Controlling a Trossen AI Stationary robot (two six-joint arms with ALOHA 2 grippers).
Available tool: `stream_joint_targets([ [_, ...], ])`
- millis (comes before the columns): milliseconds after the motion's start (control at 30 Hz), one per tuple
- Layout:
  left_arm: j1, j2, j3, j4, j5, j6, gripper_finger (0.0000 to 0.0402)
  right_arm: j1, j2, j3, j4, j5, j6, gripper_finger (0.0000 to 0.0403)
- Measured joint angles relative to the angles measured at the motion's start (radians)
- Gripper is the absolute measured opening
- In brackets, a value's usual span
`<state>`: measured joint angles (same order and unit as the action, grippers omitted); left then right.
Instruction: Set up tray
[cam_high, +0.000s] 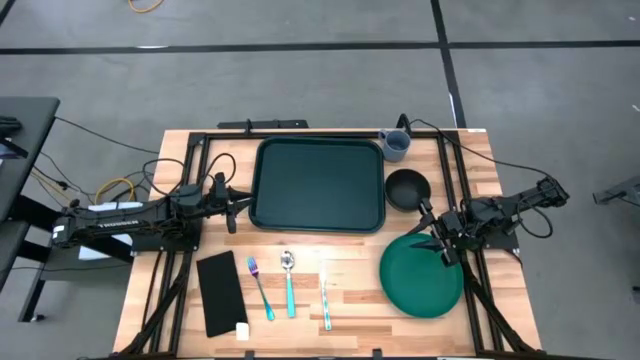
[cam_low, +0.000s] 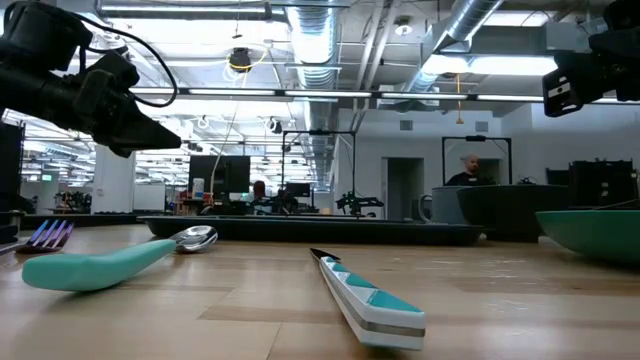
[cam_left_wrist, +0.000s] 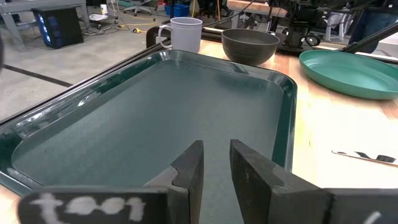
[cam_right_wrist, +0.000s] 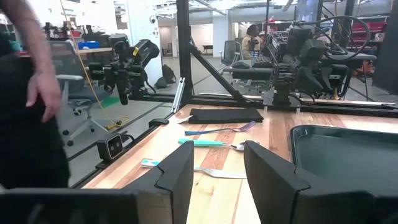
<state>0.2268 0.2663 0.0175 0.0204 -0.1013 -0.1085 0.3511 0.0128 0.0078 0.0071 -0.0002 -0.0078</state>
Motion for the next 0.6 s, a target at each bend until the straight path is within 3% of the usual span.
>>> stream_joint_targets([
  [233, 0.000, 0.000, 0.000, 0.000, 0.000, 0.000, 0.0067, 0.005, 0.000, 0.000, 0.089, 0.001, 0.026, 0.0134],
  [433, 0.000, 0.000, 0.000, 0.000, 0.000, 0.000, 0.0067, 0.020, 0.000, 0.000, 0.335, 0.008, 0.516, 0.0134],
  [600, 0.000, 0.000, 0.000, 0.000, 0.000, 0.000, 0.0067, 0.018, 0.000, 0.000, 0.422, 0.073, 0.734, 0.0134],
])
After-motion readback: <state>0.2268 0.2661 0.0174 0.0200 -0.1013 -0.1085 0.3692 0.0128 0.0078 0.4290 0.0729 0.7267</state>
